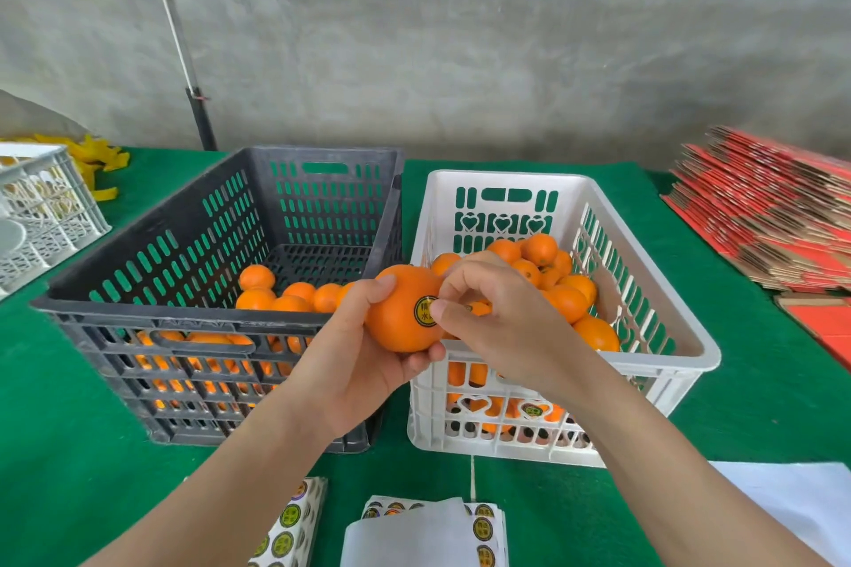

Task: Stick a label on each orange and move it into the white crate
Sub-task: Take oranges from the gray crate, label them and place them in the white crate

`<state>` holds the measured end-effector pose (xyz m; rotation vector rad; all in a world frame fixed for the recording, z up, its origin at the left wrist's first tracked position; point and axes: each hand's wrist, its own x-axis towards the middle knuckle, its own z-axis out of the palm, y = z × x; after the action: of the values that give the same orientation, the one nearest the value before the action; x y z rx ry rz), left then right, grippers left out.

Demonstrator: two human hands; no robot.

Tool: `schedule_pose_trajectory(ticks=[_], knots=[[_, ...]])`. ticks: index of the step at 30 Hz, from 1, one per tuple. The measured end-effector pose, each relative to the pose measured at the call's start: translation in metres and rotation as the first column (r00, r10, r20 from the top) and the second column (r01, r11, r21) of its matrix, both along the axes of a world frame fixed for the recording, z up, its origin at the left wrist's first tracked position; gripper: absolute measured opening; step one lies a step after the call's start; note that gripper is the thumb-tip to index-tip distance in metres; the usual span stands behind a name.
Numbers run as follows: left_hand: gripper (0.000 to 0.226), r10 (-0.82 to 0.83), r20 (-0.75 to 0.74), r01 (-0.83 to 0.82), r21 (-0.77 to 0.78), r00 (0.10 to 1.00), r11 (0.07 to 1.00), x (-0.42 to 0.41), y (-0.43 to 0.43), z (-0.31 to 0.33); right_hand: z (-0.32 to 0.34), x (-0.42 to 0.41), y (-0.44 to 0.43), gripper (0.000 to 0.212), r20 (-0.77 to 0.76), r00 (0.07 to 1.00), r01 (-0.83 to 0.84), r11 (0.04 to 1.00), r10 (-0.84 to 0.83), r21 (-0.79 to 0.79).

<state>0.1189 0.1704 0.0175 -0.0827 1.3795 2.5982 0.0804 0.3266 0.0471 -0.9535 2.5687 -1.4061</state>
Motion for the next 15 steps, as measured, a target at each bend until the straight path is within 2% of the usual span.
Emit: schedule_pose_trajectory(ticks=[5, 9, 12, 15], knots=[[0.040, 0.009, -0.048, -0.007, 0.035, 0.999, 0.999, -0.002, 0.003, -0.003, -0.006, 0.002, -0.004, 0.011, -0.071, 0.994, 0.077, 0.995, -0.082, -0.066], [0.036, 0.015, -0.075, -0.012, 0.049, 0.997, 0.999, -0.004, 0.004, -0.007, -0.012, 0.000, -0.005, 0.011, -0.061, 0.981, 0.174, 0.978, -0.182, -0.113], [0.045, 0.035, -0.051, -0.032, 0.060, 0.998, 0.998, -0.006, 0.003, -0.009, -0.014, -0.007, 0.000, 0.030, -0.003, 0.973, 0.228, 0.967, -0.230, -0.115], [0.044, 0.046, -0.047, -0.044, 0.043, 0.998, 0.998, -0.008, 0.002, -0.010, -0.019, -0.005, -0.001, 0.058, 0.010, 0.993, 0.120, 0.983, -0.120, -0.140]])
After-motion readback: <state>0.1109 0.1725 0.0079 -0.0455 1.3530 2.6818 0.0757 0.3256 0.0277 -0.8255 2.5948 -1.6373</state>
